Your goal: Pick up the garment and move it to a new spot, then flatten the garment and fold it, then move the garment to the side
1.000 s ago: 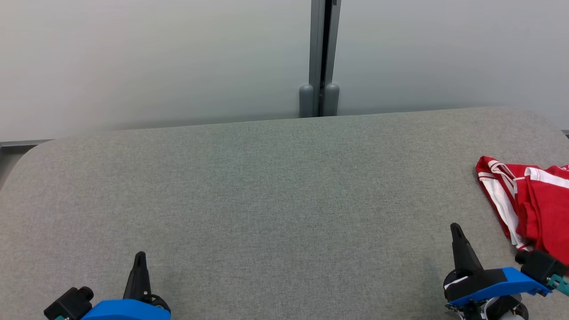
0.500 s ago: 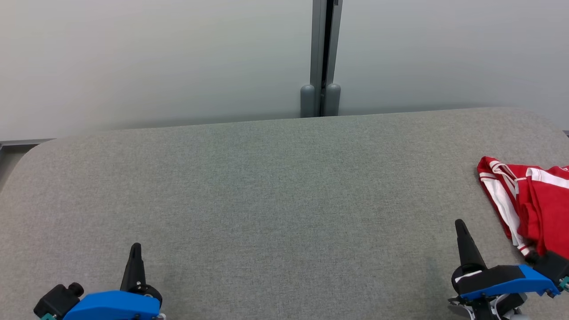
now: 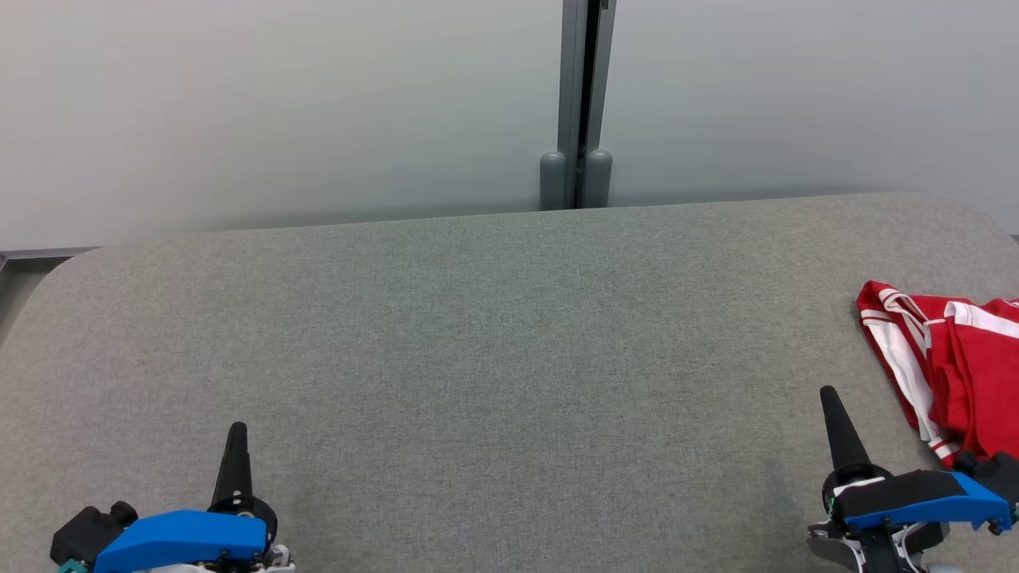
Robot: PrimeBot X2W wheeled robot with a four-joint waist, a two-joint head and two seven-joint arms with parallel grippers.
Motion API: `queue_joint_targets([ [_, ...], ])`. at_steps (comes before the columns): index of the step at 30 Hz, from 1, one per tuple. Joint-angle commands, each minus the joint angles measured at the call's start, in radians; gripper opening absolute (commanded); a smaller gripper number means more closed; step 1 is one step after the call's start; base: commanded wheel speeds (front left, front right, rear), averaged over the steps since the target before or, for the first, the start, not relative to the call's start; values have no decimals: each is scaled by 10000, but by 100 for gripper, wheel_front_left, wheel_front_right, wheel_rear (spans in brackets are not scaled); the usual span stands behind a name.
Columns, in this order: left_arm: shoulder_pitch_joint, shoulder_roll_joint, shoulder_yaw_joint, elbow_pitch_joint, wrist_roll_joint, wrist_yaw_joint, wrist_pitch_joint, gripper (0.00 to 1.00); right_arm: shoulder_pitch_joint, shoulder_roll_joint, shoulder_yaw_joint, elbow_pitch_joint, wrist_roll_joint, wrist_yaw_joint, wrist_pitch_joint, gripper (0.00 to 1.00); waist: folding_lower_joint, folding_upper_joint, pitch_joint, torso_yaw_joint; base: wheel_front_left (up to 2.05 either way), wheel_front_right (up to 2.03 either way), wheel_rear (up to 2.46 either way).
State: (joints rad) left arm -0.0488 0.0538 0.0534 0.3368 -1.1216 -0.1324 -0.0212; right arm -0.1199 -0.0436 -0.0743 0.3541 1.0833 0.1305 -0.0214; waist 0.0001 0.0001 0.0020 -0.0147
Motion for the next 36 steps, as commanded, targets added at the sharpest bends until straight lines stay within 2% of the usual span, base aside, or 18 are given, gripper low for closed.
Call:
queue_joint_targets([
  [1,-278,6,82,-157,-228,15,62,0,-7,-68,-50,-175,258,4,70,0,-1,-1,0,3,0,0,0],
  [36,-515,-23,442,-666,-3184,23,902,0,107,-86,-277,-781,3440,4,912,0,-1,-1,7,84,0,0,0],
])
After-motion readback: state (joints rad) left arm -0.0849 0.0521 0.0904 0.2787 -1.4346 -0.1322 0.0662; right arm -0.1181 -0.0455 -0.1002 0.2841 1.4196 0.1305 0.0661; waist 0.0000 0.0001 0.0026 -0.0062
